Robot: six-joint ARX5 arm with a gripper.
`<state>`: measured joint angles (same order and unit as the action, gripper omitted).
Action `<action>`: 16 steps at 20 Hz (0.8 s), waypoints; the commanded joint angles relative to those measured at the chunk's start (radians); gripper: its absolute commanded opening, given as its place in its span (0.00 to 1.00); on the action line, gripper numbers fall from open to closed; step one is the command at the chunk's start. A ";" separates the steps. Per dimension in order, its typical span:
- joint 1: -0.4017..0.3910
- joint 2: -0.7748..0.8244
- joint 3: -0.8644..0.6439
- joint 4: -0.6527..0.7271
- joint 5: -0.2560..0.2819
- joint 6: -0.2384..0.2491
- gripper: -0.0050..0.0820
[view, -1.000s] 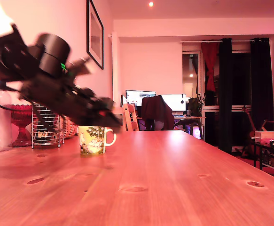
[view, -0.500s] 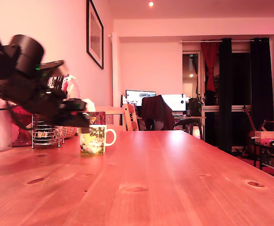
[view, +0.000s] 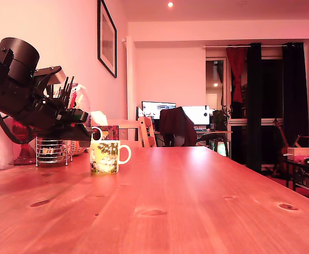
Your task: Pick the coffee capsule and then drop it inside the coffee cup in front of you
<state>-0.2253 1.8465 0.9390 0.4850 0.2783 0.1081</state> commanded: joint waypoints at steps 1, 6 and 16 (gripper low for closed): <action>0.005 -0.021 0.005 0.003 0.000 -0.011 0.30; 0.005 -0.021 0.144 -0.218 0.000 -0.055 0.31; 0.008 0.029 0.385 -0.428 -0.011 -0.075 0.31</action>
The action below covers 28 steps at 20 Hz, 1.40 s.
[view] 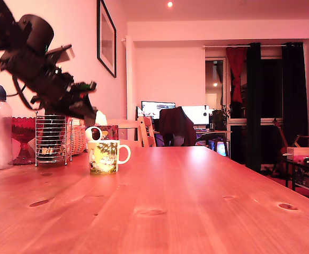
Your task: Pick the coffee capsule and then drop it inside the coffee cup in front of you
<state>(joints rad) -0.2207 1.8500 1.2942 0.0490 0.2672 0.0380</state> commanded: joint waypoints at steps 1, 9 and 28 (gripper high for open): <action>0.004 0.040 0.055 -0.006 -0.001 -0.005 0.31; 0.004 0.162 0.294 -0.166 -0.014 -0.012 0.31; 0.002 0.396 0.555 -0.420 -0.031 -0.011 0.31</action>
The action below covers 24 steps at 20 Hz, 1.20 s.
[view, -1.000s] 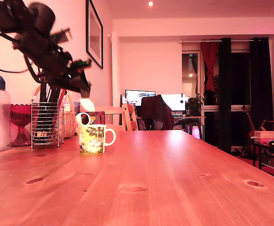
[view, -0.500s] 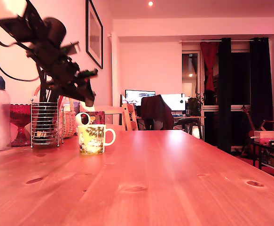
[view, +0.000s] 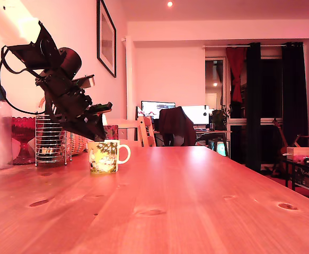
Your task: Pick the coffee capsule and then drop it inside the coffee cup in front of you
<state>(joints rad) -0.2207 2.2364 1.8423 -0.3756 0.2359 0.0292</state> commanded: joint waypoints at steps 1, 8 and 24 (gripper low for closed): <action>0.002 0.010 0.007 0.006 -0.001 -0.002 0.31; 0.002 0.010 0.007 0.013 -0.002 0.005 0.31; -0.004 -0.011 0.069 -0.080 0.035 0.005 0.44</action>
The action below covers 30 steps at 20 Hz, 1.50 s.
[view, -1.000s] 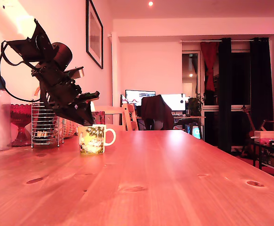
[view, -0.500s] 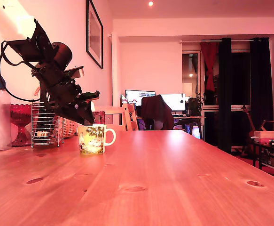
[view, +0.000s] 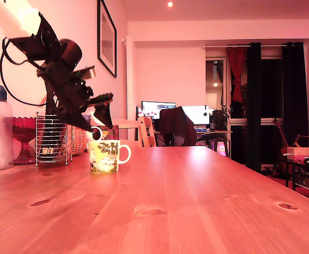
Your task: Pick the coffee capsule and then drop it inside the coffee cup in front of you
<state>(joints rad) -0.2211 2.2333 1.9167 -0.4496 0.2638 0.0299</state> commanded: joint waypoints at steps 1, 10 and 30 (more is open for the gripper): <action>-0.003 -0.014 -0.005 -0.008 0.025 0.004 0.32; -0.018 -0.089 -0.006 -0.067 -0.024 0.005 0.04; -0.135 -0.550 -0.687 0.279 -0.069 -0.040 0.04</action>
<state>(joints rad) -0.3580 1.6917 1.2861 -0.1875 0.1978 0.0170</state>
